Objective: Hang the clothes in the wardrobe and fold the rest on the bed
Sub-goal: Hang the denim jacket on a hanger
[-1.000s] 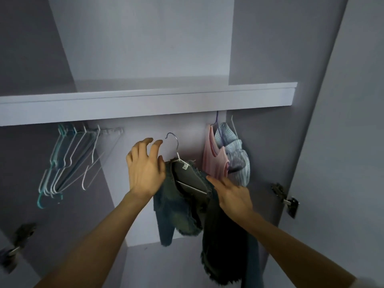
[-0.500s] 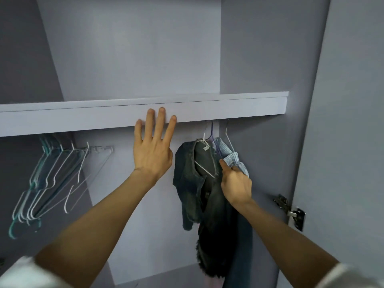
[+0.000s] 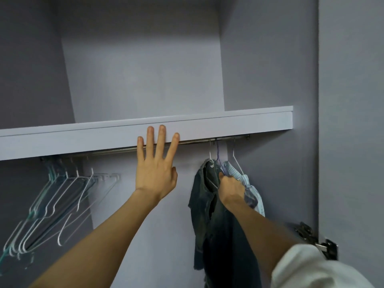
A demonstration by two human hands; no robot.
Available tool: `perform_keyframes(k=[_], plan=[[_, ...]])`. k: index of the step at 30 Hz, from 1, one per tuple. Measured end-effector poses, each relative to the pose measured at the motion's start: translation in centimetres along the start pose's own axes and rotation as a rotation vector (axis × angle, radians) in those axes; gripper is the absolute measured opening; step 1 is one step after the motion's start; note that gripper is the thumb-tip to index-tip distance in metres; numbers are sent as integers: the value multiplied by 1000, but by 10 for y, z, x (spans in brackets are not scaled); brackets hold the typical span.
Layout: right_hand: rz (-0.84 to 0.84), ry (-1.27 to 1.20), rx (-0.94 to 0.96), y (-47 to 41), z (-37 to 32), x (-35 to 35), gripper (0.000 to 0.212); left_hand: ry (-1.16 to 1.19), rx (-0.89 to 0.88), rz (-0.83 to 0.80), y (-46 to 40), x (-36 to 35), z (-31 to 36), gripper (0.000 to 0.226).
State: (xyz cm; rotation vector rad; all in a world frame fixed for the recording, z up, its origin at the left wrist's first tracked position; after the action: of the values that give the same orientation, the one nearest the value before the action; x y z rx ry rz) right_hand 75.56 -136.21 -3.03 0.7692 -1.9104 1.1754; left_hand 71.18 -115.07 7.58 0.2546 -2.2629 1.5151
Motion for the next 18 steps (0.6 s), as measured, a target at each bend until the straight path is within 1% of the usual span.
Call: perform_keyframes(k=[2,4,6,8,10,13,15,18], plan=[[-5,18,23,0,1,0,38,-4,9,-10,-1,-2,0,103],[-32,39,62,6,0,-2,47,-7,19,-21,0,-4,-1,104],[-94,51,104,12,0,-6,58,-1,18,-46,0,-2,-2,104],[-154,50,106,21,2,-5,62,3,10,-69,1,2,-2,100],[-187,57,107,32,2,2,61,13,-11,-90,3,7,-1,94],[-133,50,144,60,-3,23,55,50,-27,-156,15,9,1,86],[-111,-22,200,82,-13,38,51,95,-11,-212,29,11,-1,80],[-177,-190,279,125,-33,50,42,174,19,-369,63,10,-6,72]])
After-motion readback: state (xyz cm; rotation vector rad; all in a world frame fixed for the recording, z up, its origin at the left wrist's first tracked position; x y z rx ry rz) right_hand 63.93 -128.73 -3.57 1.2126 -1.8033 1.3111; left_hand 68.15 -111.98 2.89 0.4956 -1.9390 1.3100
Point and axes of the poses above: each hand's wrist, its own y-axis away from the middle knuckle, its own x-axis out of the back of the hand, z = x × y, the point moved 10 cm from there along -y, towards the middle knuckle, and after that the axes turned 3 degrees about -y, right-handed, at the moved point
